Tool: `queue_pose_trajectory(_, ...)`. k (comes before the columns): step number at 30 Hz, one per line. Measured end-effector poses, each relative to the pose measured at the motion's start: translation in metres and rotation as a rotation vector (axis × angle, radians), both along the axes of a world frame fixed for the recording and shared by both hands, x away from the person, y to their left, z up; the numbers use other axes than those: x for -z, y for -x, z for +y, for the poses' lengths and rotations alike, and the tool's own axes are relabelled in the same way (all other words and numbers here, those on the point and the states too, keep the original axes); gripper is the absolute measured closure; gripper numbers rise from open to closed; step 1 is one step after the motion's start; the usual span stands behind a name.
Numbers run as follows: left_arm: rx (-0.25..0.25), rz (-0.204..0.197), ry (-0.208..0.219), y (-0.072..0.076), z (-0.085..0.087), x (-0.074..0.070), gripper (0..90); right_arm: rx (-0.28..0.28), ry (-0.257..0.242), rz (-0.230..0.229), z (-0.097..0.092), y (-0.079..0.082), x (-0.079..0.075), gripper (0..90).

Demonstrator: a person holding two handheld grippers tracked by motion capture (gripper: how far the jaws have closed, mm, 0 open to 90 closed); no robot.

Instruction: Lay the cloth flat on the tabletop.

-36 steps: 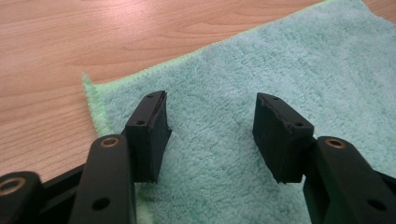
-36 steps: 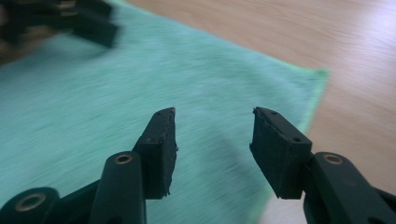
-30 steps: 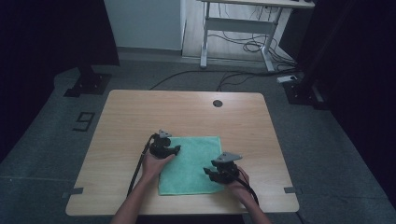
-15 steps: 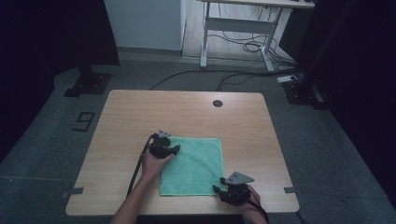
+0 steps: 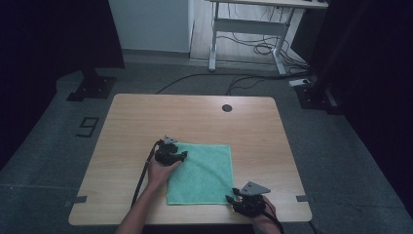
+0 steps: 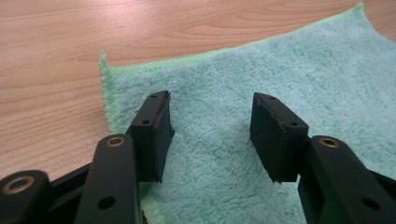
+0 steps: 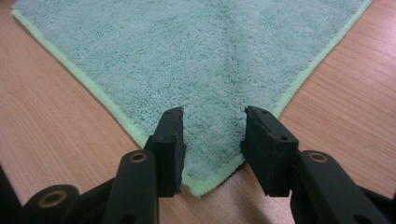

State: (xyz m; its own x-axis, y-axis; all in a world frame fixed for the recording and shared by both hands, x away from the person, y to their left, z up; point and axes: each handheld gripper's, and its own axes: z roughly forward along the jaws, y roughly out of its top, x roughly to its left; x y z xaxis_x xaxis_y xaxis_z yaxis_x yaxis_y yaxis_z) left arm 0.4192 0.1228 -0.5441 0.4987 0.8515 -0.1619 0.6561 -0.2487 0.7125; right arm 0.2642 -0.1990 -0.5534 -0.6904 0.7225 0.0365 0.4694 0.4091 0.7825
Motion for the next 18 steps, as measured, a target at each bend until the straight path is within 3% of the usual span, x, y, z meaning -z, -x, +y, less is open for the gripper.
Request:
queue_pose_trajectory(10, 0.006, 0.028, -0.021, -0.027, -0.007, -0.003, 47.5, 0.046, -0.003, 0.007, -0.005, -0.028, 0.000, 57.9)
queue_pose_trajectory(15, 0.019, 0.037, -0.050, -0.028, -0.012, -0.005, 43.6, 0.048, -0.005, 0.012, -0.005, -0.030, -0.001, 56.2)
queue_pose_trajectory(18, 0.015, 0.033, -0.008, -0.025, -0.011, -0.011, 43.9, 0.031, -0.027, -0.010, -0.001, -0.027, -0.010, 55.3)
